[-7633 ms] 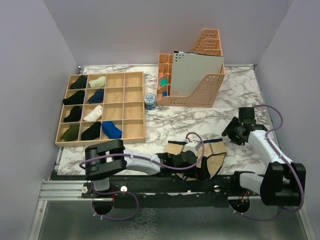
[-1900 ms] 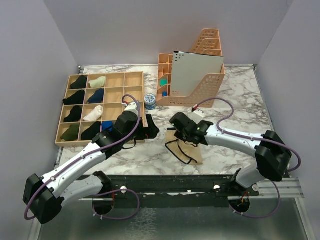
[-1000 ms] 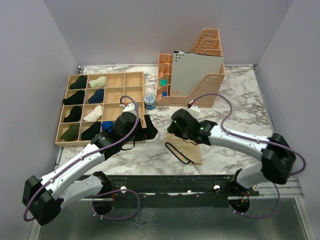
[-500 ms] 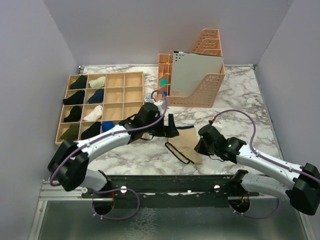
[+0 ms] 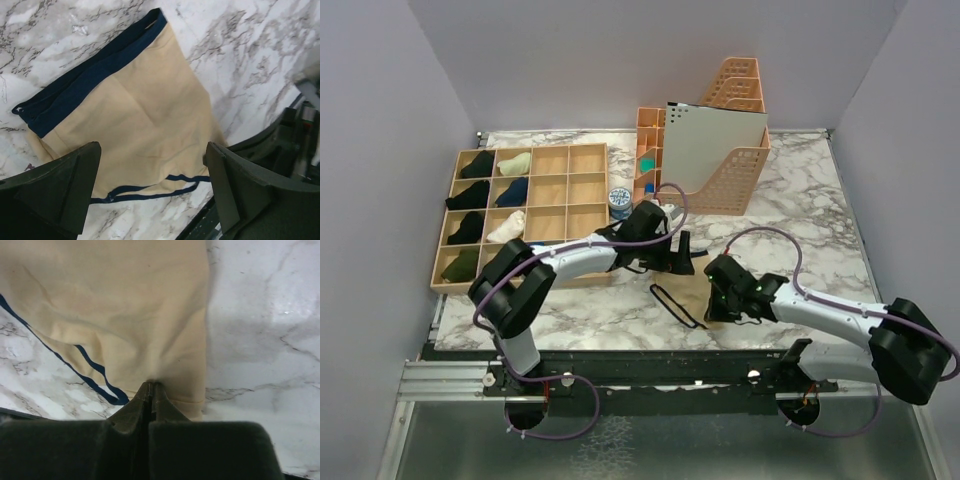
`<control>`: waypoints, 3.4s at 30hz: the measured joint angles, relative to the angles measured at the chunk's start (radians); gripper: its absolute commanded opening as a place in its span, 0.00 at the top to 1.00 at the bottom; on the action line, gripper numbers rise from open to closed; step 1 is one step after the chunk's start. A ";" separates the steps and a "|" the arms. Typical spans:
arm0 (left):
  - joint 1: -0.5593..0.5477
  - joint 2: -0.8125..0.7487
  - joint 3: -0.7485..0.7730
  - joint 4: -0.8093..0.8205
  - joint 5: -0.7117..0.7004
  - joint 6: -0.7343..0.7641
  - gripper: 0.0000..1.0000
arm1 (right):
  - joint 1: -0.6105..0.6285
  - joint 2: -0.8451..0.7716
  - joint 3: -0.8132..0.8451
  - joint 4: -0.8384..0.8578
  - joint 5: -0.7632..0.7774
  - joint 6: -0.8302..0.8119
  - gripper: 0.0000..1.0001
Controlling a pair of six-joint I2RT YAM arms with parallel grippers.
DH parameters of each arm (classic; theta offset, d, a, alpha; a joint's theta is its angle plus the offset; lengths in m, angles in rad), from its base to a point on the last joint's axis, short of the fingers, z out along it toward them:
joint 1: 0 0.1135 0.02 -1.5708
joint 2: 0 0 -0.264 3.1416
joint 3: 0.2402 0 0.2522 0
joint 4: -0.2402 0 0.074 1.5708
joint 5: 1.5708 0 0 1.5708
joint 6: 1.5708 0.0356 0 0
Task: Roll the underwear
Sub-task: Fold the underwear at the center of the board.
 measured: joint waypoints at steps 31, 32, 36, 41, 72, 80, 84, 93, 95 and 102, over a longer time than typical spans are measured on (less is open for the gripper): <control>-0.016 0.067 0.040 -0.097 -0.096 0.073 0.01 | 0.002 -0.040 -0.038 0.019 -0.025 0.013 0.93; -0.018 0.052 0.039 -0.098 -0.096 0.073 0.01 | 0.006 -0.037 -0.031 0.008 -0.019 0.014 0.93; -0.019 -0.039 0.034 -0.111 -0.128 0.062 0.01 | 0.021 -0.072 -0.026 -0.052 -0.010 0.007 0.92; -0.019 -0.154 0.013 -0.107 -0.185 0.039 0.01 | 0.027 -0.172 -0.039 -0.058 -0.087 0.005 0.92; -0.019 -0.223 -0.267 0.011 -0.365 -0.238 0.31 | -0.179 0.287 0.383 0.114 0.035 -0.268 0.94; -0.019 -0.112 -0.224 -0.009 -0.373 -0.218 0.39 | -0.192 0.320 0.399 0.127 0.029 -0.317 0.94; -0.019 -0.105 -0.224 -0.010 -0.373 -0.216 0.51 | -0.198 0.342 0.414 0.126 0.028 -0.335 0.95; -0.019 -0.090 -0.224 -0.008 -0.372 -0.214 0.72 | -0.200 0.334 0.394 0.121 0.021 -0.343 0.95; -0.019 -0.087 -0.224 -0.008 -0.371 -0.214 0.79 | -0.200 0.325 0.379 0.120 0.017 -0.343 0.95; -0.019 -0.074 -0.222 -0.003 -0.360 -0.200 1.00 | -0.200 0.287 0.333 0.114 0.005 -0.342 0.95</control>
